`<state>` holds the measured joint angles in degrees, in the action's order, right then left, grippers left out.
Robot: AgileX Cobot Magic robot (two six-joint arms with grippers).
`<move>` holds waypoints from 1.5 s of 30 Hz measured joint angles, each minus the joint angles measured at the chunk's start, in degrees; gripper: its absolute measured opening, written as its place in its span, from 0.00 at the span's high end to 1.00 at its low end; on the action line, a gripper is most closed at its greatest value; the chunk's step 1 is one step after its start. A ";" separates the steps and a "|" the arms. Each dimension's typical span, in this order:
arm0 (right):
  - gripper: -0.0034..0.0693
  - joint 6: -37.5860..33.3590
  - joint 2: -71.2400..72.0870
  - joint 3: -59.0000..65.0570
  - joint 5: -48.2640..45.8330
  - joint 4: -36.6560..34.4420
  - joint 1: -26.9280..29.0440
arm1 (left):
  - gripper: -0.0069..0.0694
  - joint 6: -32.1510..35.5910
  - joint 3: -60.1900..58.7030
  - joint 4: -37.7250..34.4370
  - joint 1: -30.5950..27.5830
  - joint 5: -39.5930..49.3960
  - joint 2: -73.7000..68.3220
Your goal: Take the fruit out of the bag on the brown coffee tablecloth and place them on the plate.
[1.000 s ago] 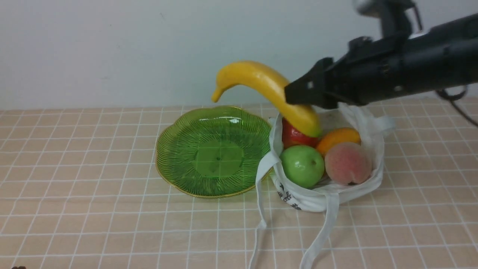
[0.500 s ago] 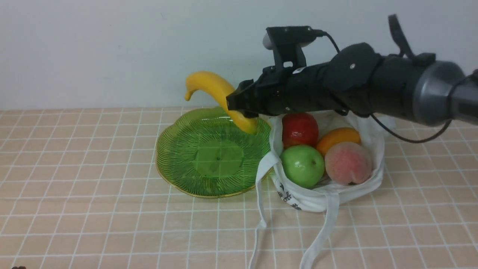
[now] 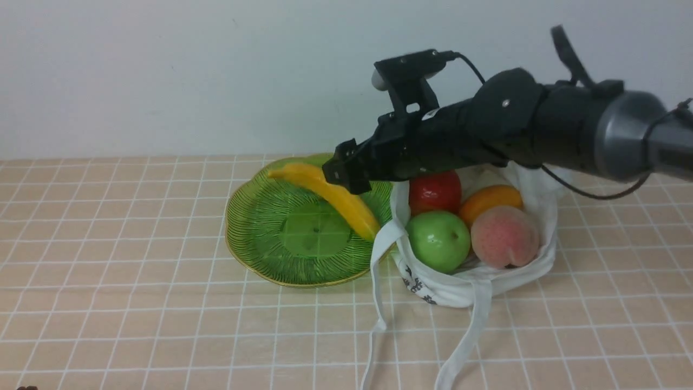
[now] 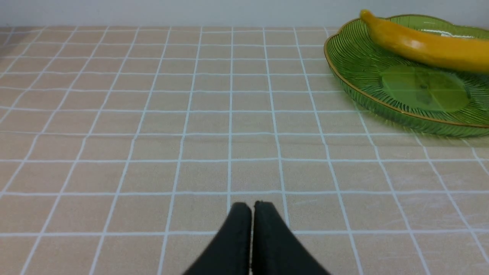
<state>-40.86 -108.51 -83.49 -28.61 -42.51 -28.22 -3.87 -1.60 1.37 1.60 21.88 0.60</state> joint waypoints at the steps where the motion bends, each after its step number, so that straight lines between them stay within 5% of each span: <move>1: 0.19 0.16 0.91 0.00 -1.11 1.26 0.40 | 0.92 0.00 0.00 0.00 0.00 0.00 0.00; 6: 0.38 5.39 11.53 0.00 -11.15 8.39 5.62 | 0.92 0.00 0.00 0.00 0.00 0.00 0.00; 13: 0.88 11.40 28.47 -0.05 -27.07 16.50 15.08 | 0.92 0.00 0.00 0.00 0.00 0.00 0.00; 19: 0.97 14.98 42.72 0.20 -38.38 18.97 22.28 | 0.92 0.00 0.00 0.00 0.00 0.00 0.00; 27: 0.97 16.65 61.17 10.65 -39.48 20.72 23.78 | 0.92 0.00 0.00 0.00 0.00 0.00 0.00; 35: 0.97 16.83 82.98 30.86 -23.91 22.06 23.81 | 0.92 0.00 0.00 0.00 0.00 0.00 0.00; 45: 0.97 16.65 98.11 59.88 18.99 20.93 23.85 | 0.92 0.00 0.00 0.00 0.00 0.00 0.00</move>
<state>-24.21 -10.40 -23.61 -9.62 -21.58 -4.37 -3.87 -1.60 1.37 1.60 21.88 0.60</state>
